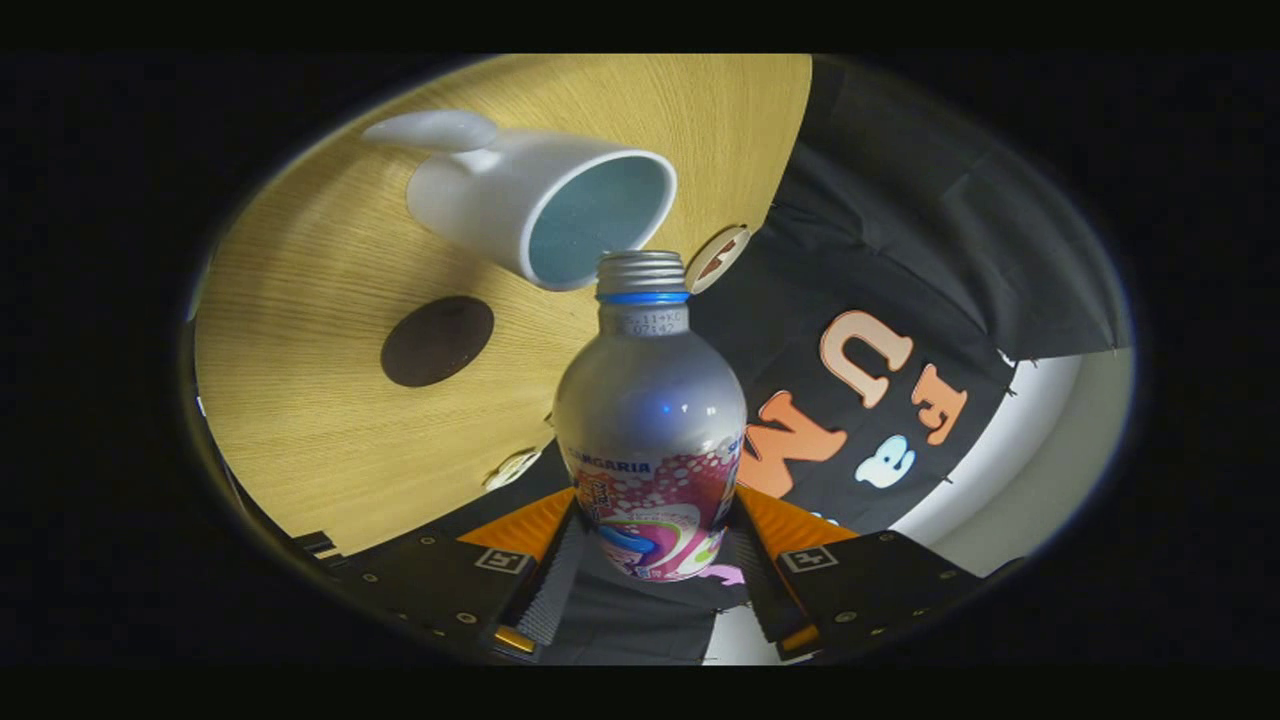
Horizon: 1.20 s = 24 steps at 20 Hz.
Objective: Take the bottle from table, then pour the juice into the cup, finally place the bottle on the coaster
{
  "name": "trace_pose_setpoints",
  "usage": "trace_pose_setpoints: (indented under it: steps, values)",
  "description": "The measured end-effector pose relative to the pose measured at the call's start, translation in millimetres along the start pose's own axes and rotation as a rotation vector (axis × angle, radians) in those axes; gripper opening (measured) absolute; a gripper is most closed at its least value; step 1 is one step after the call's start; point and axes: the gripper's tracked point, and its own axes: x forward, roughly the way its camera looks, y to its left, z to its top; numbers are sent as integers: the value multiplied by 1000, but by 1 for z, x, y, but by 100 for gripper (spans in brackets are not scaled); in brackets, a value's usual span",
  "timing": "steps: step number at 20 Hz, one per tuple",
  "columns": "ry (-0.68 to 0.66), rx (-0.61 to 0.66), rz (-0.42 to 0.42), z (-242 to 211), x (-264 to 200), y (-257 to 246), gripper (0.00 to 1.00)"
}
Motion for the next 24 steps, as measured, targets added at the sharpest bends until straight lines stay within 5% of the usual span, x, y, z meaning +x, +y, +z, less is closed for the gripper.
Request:
trace_pose_setpoints:
  steps: [11,24]
  values:
    - [19,168,53,1,0,27,75]
    - [70,857,92,-16,4,63,76]
